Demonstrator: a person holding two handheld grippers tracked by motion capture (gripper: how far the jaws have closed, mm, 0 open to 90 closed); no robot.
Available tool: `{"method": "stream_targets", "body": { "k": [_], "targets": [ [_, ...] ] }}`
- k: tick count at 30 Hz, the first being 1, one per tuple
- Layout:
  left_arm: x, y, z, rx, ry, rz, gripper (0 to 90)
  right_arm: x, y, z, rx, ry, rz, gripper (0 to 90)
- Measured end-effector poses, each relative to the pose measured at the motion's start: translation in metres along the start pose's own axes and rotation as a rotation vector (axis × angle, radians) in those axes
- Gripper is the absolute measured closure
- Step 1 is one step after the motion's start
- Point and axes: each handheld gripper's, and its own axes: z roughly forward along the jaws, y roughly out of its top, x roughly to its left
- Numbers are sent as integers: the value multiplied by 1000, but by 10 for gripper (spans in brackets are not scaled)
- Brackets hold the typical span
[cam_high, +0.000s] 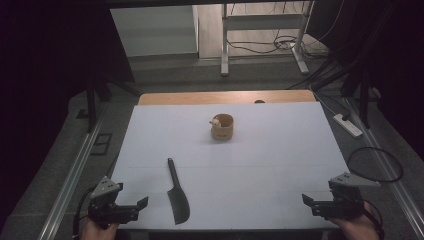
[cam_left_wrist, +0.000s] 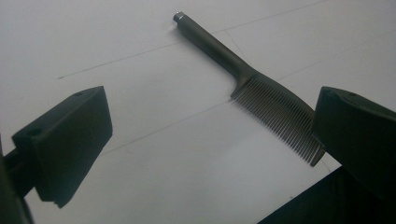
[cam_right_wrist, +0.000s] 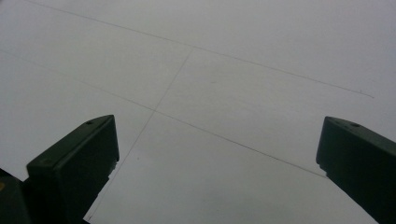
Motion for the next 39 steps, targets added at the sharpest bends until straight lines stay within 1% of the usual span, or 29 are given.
{"method": "stream_targets", "body": {
  "k": [2,5,8,10,12,23,28,33,37,39],
  "targets": [
    [1,-1,-1,-2,-5,-6,0,1,1,2,13,5,-5,0],
    [2,-1,-1,-5,-10,-10,0,1,1,2,12,3,-7,0],
    [4,-2,-2,-7,-24,-21,0,1,2,2,17,-4,4,0],
    [4,-2,-2,-7,-27,-21,0,1,2,3,16,-4,6,0],
    [4,-1,-1,-1,-32,-25,0,1,2,3,18,-4,1,0],
    [4,0,0,13,-36,-22,0,0,2,3,25,5,2,0],
    [5,0,1,21,-48,-22,0,1,2,4,30,6,-6,0],
    [4,1,2,28,-42,-15,0,2,2,5,34,9,-12,0],
    [3,2,3,30,-38,1,0,1,2,5,40,9,-13,0],
    [2,3,4,33,-38,-2,0,2,2,5,40,9,-13,0]
  ]
}}
